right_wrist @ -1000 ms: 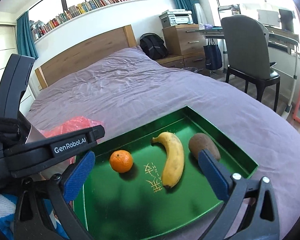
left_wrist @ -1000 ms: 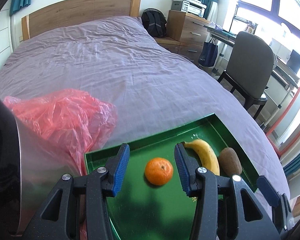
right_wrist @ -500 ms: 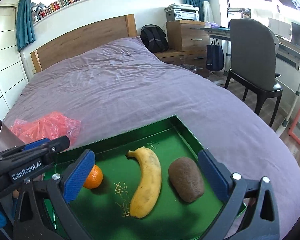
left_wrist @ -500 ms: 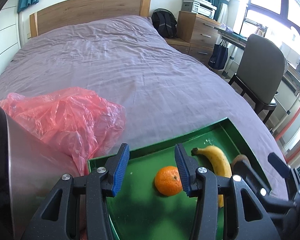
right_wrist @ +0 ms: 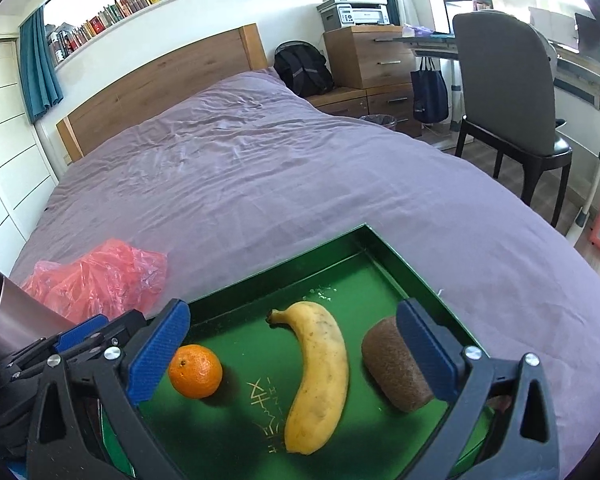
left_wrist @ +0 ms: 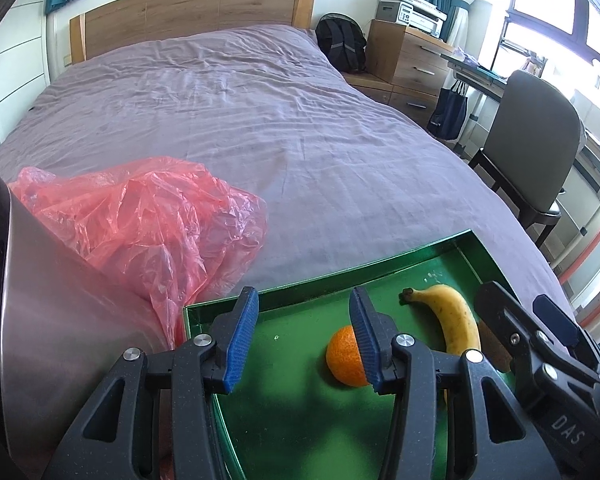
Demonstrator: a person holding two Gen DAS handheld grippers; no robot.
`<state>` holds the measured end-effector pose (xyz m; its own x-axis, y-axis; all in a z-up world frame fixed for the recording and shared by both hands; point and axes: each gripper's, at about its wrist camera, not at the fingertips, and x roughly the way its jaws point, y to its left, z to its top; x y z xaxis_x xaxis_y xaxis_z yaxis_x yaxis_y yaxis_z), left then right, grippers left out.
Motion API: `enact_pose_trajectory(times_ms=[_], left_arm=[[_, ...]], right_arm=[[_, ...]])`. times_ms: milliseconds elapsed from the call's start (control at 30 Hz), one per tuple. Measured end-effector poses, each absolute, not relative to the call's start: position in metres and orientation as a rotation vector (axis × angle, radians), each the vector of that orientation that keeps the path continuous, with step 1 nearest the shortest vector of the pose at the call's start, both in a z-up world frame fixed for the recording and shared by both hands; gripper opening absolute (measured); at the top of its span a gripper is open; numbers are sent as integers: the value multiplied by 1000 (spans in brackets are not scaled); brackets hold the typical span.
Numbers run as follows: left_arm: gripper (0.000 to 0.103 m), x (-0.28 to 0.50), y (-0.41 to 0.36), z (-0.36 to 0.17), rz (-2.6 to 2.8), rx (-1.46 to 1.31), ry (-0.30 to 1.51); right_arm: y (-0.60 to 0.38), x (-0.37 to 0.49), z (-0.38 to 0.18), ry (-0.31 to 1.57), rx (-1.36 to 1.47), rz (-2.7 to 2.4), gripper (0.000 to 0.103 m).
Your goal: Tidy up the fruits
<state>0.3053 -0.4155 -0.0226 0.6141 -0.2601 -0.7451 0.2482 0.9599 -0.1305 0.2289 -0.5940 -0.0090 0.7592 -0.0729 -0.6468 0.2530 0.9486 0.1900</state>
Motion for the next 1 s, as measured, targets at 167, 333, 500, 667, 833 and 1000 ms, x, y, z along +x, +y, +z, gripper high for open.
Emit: enact_pose_trajectory(times_ms=[167, 333, 500, 667, 833, 1000], left_arm=[[42, 302, -415, -22, -304, -15, 858], [42, 296, -415, -23, -305, -14, 856], [42, 293, -416, -25, -311, -6, 859], [42, 289, -417, -27, -313, -4, 868], [43, 282, -416, -24, -322, 3, 872], [43, 270, -413, -15, -336, 8, 866]], right_arm=[[-597, 237, -14, 725, 266, -183, 103], [-600, 249, -28, 800, 267, -211, 103], [-604, 252, -38, 841, 258, -238, 103], [-608, 247, -48, 858, 201, -288, 103], [-608, 240, -42, 828, 234, -257, 103], [-604, 226, -28, 792, 242, -241, 103]])
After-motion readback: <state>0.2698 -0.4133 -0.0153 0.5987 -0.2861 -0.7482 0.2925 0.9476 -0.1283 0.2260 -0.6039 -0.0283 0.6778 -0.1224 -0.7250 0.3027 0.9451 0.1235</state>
